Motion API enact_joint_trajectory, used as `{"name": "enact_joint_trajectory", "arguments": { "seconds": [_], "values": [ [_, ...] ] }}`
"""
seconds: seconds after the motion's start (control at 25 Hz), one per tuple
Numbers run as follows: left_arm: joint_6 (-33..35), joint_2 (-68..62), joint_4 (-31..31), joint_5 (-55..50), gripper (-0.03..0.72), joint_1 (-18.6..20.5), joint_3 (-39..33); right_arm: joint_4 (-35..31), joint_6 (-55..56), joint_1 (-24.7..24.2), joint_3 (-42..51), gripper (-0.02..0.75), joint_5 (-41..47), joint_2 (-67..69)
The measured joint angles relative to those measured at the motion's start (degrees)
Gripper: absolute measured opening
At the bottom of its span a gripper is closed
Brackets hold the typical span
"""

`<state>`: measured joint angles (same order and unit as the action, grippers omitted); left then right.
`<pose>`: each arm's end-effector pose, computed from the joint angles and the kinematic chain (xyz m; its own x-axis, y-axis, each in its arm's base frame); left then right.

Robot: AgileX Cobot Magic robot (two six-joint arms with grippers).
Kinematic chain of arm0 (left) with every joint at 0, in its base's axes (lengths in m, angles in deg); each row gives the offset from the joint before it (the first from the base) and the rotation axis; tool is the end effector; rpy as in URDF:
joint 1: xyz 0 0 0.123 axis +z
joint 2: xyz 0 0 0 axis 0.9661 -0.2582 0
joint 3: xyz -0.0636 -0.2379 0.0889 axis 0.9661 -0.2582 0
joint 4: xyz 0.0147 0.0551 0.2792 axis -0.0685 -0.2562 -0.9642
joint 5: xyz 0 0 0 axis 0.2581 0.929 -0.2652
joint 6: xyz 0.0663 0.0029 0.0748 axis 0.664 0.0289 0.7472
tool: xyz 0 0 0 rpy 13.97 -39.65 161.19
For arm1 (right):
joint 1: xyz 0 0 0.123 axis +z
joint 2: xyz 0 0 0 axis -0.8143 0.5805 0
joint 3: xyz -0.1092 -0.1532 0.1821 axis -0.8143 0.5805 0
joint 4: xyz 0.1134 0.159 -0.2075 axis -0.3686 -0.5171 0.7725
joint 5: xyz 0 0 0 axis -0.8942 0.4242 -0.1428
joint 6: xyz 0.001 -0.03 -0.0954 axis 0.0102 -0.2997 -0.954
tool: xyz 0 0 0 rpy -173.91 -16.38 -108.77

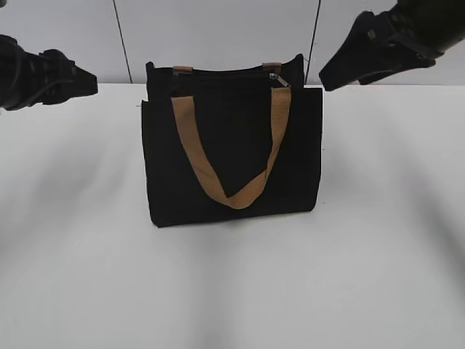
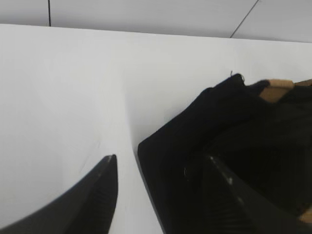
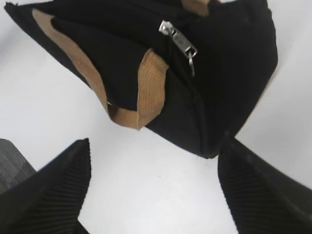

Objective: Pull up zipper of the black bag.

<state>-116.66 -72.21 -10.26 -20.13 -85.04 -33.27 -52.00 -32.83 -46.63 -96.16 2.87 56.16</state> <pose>0.3307 -0.0911 0.2020 -0.6148 -0.0435 -0.7875 0.3354 0.8893 -0.3110 0.3602 0.1032 0.2732 -0.7105 -0.3581 -0.6058 -0.6166 0.7317 0.2906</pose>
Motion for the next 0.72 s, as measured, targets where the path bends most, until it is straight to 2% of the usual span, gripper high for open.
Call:
{"name": "enact_joint_trajectory", "arguments": {
  "seconds": [0.28,0.6,0.68,0.72],
  "values": [
    [-0.3,6.1,0.0,-1.0,0.416,0.0,-7.0,2.8,-0.2,0.0,14.5,0.597,-0.5,-12.8],
    [-0.3,13.0,-0.1,-1.0,0.416,0.0,-10.3,7.3,4.0,0.0,35.3,0.596,-9.8,-37.9],
    [-0.3,14.3,-0.1,-0.4,0.416,0.0,-10.3,7.6,7.0,0.0,37.6,0.596,-12.6,-43.6],
    [-0.3,14.8,-0.1,-0.7,0.416,0.0,-10.3,8.5,7.2,0.0,42.5,0.596,-12.7,-45.9]
  ]
}}
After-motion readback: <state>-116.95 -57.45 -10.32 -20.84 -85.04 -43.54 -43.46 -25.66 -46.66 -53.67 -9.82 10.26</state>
